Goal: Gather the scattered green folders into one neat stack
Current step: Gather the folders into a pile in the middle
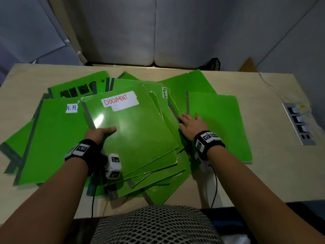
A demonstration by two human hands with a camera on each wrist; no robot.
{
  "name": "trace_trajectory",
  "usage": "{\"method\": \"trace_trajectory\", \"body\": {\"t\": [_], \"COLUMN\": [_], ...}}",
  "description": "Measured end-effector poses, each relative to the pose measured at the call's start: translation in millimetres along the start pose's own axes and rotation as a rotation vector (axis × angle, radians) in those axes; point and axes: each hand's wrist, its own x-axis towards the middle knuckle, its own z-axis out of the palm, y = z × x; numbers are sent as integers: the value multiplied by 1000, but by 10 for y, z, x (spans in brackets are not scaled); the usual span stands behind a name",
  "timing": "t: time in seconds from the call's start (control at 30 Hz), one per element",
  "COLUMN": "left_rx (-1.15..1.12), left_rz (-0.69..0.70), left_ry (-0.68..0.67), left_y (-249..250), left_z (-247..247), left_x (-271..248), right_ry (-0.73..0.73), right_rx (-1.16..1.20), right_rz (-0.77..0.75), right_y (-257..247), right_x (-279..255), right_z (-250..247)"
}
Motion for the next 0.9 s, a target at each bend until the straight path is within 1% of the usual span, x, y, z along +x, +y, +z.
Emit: {"method": "trace_trajectory", "body": {"t": [0.13,0.2,0.27,0.3,0.33,0.37,0.4,0.47,0.5,0.53,0.57,0.6,0.67,0.7,0.73,0.77,0.83,0.9], "left_rx": [-11,-14,-22,-20,-14,-3,3,9,12,13,12,7,9,23,33,42,55,73], "left_rz": [11,11,7,0,-5,-13,-19,-38,-50,-58,-64,-66,-71,-79,-81,-86,-86,-77], "left_ry": [-16,-32,-40,-40,-36,-30,-30,-35,-44,-50,-52,-57,-61,-59,-62,-61,-59,-55], "left_y": [72,102,114,109,96,75,59,27,23,14,9,16,22,28,33,31,29,26], "left_z": [34,73,104,113,115,111,106,91,83,76,71,63,54,52,48,49,50,47], "left_x": [-52,-80,-76,-75,-72,-61,-69,-67,-76,-71,-59,-72,-75,-81,-94,-92,-80,-65], "right_ry": [123,109,104,157,232,281,273,174,123,67,5,-30,0,40,92,175,323,447], "right_rx": [2,47,203,288,332,349,364,447,473,477,465,446,474,515,537,553,629,767], "right_rz": [-42,-64,-7,60,163,307,480,799,906,971,999,994,922,929,969,983,933,835], "right_y": [31,49,152,250,368,530,695,1037,1195,1302,1386,1444,1615,1641,1660,1674,1551,1446], "right_x": [-315,-417,-452,-447,-439,-420,-425,-474,-494,-548,-573,-610,-543,-530,-530,-516,-524,-503], "right_z": [53,8,-48,-69,-85,-71,-42,88,182,247,309,366,510,513,480,427,103,-383]}}
